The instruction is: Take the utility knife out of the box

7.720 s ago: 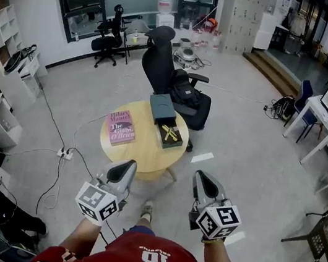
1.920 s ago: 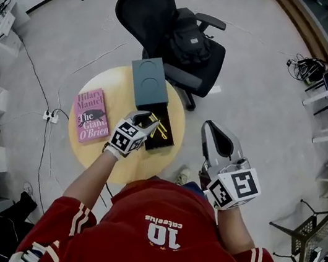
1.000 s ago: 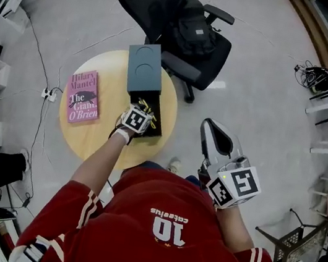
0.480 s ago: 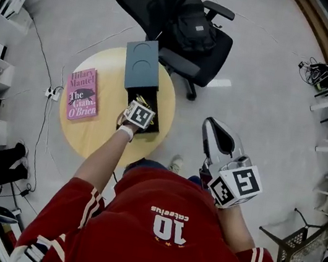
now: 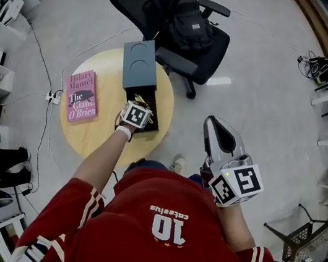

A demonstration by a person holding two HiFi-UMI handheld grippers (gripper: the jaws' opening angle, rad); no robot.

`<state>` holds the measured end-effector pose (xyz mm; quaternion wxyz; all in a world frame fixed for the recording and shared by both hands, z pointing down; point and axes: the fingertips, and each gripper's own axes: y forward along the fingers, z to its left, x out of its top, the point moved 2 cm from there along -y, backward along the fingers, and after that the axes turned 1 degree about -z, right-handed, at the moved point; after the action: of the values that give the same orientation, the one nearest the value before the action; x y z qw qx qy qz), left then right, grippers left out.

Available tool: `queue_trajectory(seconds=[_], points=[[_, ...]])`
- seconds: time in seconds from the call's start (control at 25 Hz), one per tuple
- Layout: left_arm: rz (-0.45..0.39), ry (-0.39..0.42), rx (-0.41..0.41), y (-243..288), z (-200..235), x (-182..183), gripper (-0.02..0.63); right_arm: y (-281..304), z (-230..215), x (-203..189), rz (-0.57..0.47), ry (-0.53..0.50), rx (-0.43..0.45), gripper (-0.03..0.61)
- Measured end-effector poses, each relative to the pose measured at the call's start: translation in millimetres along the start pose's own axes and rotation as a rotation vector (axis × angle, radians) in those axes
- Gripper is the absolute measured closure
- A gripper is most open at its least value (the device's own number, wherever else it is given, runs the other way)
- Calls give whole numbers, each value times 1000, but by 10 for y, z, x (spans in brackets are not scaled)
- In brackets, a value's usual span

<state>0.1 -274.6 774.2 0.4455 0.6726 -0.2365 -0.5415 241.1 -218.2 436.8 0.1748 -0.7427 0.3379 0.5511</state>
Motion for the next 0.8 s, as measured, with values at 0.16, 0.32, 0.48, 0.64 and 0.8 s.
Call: queue_trajectory(seconds=[0.16,0.32,0.48,0.64,0.8], points=[[-53,-13,-20,-102,11,30,541,41,39,33,-11,-1,1,580],[-117,-37,-67,-289,-49,141,541,108,98,77,-21,-3,8,580],[-219,-33,-73,-601,46,317,541,266,259,89,-25,-8,28,581],[-307,-11,-68,-988,124,497,541,443,415,116,-22,-15,54,581],[-420,-29,-80,-1470,205,646,541,619,593,191,-27,-30,74,580]])
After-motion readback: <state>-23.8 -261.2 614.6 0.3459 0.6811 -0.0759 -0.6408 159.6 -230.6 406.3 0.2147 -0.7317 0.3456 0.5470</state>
